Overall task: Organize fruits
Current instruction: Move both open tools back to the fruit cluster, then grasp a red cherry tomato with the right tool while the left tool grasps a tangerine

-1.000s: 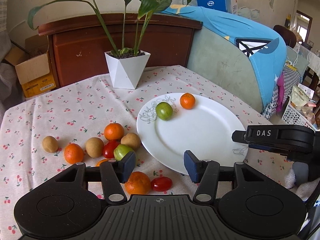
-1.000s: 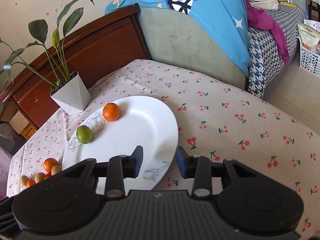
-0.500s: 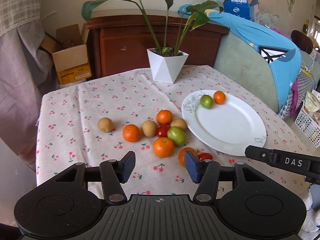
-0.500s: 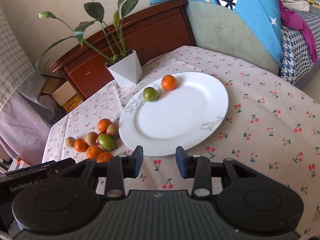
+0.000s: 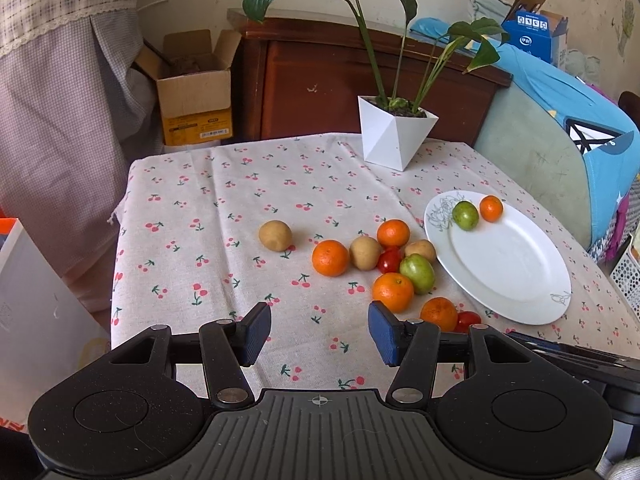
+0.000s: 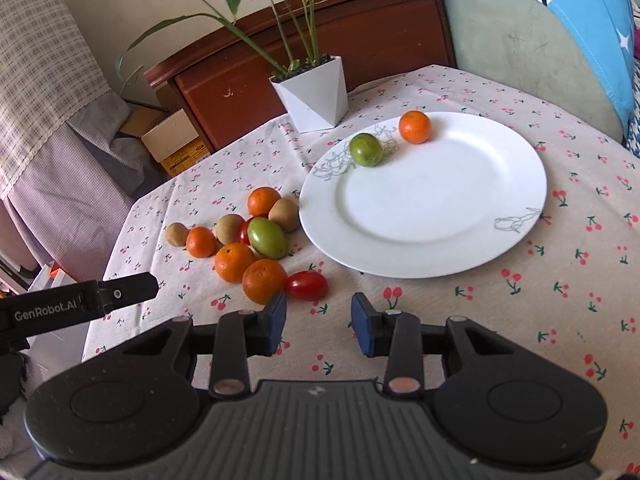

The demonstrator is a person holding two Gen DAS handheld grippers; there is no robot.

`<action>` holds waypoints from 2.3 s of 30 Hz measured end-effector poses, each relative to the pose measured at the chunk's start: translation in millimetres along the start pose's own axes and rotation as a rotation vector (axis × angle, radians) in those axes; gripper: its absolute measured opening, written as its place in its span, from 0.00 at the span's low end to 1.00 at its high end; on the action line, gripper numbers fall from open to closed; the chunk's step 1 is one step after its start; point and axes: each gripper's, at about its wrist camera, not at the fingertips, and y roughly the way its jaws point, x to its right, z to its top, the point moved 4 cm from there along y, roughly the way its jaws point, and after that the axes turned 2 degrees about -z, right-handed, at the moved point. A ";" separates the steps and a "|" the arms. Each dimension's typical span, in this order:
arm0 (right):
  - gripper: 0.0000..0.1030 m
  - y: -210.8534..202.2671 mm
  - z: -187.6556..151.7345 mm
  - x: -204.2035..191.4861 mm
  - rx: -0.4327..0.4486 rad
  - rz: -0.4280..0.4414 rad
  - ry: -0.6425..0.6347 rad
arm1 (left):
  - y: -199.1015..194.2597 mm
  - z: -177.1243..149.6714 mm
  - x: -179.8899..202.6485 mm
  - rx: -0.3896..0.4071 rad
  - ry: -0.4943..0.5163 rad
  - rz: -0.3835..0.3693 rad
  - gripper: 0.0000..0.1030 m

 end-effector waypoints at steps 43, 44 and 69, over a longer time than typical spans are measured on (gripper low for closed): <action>0.24 -33.2 16.6 35.8 0.107 -0.059 0.082 | 33.4 -8.5 86.9 -0.001 0.119 -0.173 0.40; 0.24 -33.3 16.7 36.7 0.107 -0.058 0.088 | 36.0 -8.5 88.7 -0.003 0.122 -0.171 0.39; 0.24 -27.4 19.1 44.2 0.093 -0.038 0.169 | 54.2 -9.1 86.6 0.019 0.107 -0.105 0.26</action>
